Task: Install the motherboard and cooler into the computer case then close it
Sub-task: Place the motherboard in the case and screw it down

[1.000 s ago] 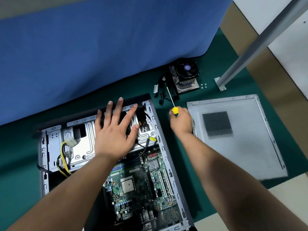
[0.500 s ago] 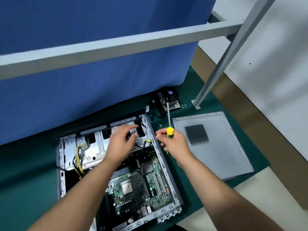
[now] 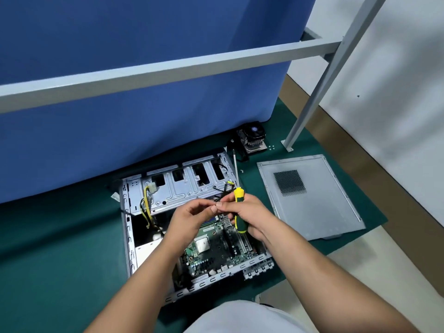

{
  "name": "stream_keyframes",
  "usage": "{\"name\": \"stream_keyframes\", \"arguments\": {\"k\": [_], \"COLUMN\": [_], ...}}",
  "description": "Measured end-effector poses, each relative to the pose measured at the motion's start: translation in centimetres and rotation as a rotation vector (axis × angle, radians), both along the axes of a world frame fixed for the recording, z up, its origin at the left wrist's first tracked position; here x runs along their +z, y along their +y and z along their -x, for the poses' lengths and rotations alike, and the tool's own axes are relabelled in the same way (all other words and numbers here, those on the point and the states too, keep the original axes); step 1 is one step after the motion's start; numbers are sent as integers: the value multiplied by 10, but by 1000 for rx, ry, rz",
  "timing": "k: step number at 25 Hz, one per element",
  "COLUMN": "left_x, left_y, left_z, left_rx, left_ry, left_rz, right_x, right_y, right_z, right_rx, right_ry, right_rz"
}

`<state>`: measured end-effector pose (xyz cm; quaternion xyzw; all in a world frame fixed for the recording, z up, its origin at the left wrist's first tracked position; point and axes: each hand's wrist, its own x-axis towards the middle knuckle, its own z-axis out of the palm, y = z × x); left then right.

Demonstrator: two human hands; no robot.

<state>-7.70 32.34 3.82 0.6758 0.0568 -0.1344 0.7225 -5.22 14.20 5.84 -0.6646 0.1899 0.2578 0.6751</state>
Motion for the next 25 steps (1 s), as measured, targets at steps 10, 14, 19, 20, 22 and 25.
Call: {"name": "stream_keyframes", "arguments": {"k": [10, 14, 19, 20, 22, 25], "left_x": [0, 0, -7, -8, -10, -10], "left_y": [19, 19, 29, 29, 27, 27], "left_z": [-10, -10, 2, 4, 7, 9], "left_rx": [243, 481, 652, 651, 639, 617], "left_ry": [286, 367, 437, 439, 436, 428], "left_rz": [602, 679, 810, 838, 894, 967], "right_x": [-8, 2, 7, 4, -2, -5], "right_y": [7, -2, -24, -24, -22, -18], "right_z": [17, 11, 4, 4, 7, 10], "right_rx": [397, 550, -52, -166, -285, -306], "right_ry": [41, 41, -14, -35, -85, -121], "right_rz": [208, 252, -179, -230, -264, -252]}}
